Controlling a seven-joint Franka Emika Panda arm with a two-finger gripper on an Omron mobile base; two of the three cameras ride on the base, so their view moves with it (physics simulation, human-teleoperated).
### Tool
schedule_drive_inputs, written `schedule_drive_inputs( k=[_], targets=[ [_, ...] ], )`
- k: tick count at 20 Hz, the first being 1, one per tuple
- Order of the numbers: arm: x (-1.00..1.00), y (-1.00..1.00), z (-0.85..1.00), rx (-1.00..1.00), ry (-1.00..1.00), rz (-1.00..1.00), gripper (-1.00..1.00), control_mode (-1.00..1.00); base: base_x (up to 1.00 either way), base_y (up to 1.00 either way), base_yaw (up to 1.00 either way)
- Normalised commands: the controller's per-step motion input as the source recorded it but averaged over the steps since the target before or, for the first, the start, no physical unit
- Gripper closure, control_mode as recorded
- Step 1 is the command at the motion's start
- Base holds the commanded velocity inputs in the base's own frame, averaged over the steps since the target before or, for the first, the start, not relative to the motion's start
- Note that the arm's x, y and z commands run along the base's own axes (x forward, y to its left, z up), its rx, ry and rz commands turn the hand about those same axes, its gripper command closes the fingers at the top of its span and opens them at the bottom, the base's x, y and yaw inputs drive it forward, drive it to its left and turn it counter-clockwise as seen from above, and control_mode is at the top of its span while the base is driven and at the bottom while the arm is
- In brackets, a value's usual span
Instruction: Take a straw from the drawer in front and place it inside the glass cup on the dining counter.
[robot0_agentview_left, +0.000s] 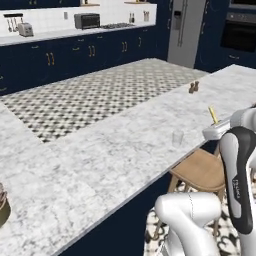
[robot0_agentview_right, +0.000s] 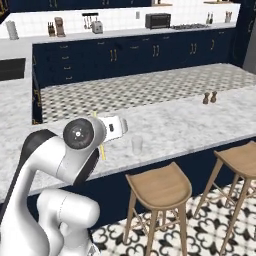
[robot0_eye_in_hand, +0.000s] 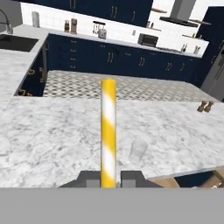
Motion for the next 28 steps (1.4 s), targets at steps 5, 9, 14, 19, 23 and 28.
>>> schedule_drive_inputs(
  k=[5, 9, 14, 19, 23, 28],
  targets=[
    [0.00, 0.00, 0.00, 0.00, 0.00, 0.00, 1.00, 1.00, 0.32, -0.72, 0.30],
    [0.00, 0.00, 0.00, 0.00, 0.00, 0.00, 1.00, 1.00, 0.69, -0.22, 0.22],
    [0.00, 0.00, 0.00, 0.00, 0.00, 0.00, 1.00, 1.00, 0.81, -0.04, 0.17],
    [0.00, 0.00, 0.00, 0.00, 0.00, 0.00, 1.00, 1.00, 0.96, 0.00, 0.10],
    [0.00, 0.00, 0.00, 0.00, 0.00, 0.00, 1.00, 1.00, 0.72, -0.01, 0.08],
    [0.07, -0.19, -0.03, 0.00, -0.13, 0.14, 1.00, -1.00, 0.00, 0.00, 0.01]
  ],
)
